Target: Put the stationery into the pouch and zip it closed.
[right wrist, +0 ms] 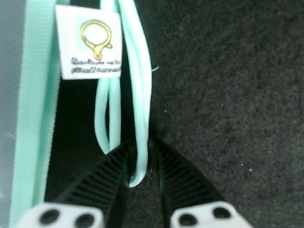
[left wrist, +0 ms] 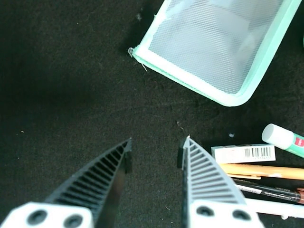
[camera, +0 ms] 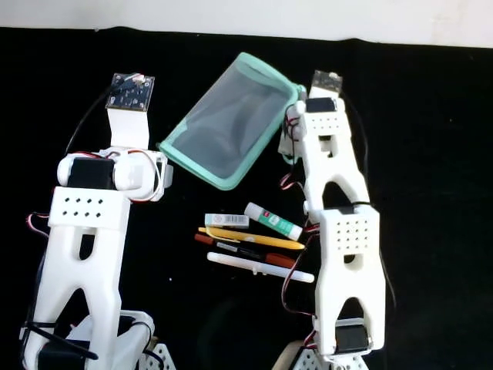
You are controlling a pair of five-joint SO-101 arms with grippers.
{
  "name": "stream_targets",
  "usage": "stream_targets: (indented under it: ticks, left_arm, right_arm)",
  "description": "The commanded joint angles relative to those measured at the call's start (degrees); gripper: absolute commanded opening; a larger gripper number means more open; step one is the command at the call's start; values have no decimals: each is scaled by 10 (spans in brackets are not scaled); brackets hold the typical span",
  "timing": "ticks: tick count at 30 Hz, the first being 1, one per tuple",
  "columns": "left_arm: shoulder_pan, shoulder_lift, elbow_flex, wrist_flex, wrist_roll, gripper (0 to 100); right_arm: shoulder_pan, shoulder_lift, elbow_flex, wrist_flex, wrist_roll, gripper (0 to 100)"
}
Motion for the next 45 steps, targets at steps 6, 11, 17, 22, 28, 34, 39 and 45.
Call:
stream_targets:
  ticks: [6,11,17,22,28,34,39,45]
  left_arm:
    - [-5,0,-6,-9,-1,185]
    - [-5,-1,-7,-9,0,185]
    - [-5,-1,-19,-4,0,185]
    - [-4,-2,-38,-4,1,185]
    - [-1,-2,-41,-4,1,185]
    - [-1,-2,-48,-4,1,185]
    - [-5,-2,-95,-4,1,185]
    - [-5,-2,-166,-4,1,188]
  right_arm:
    - [48,-45,-260,102,84,8]
    - [59,-55,-422,154,126,8]
    - [56,-95,-548,209,130,8]
    - [46,-180,-552,209,129,8]
    - [6,-291,-552,207,132,8]
    - [-29,-356,-552,172,133,8]
    - [-57,-393,-552,126,133,8]
    - [-104,-420,-552,93,145,8]
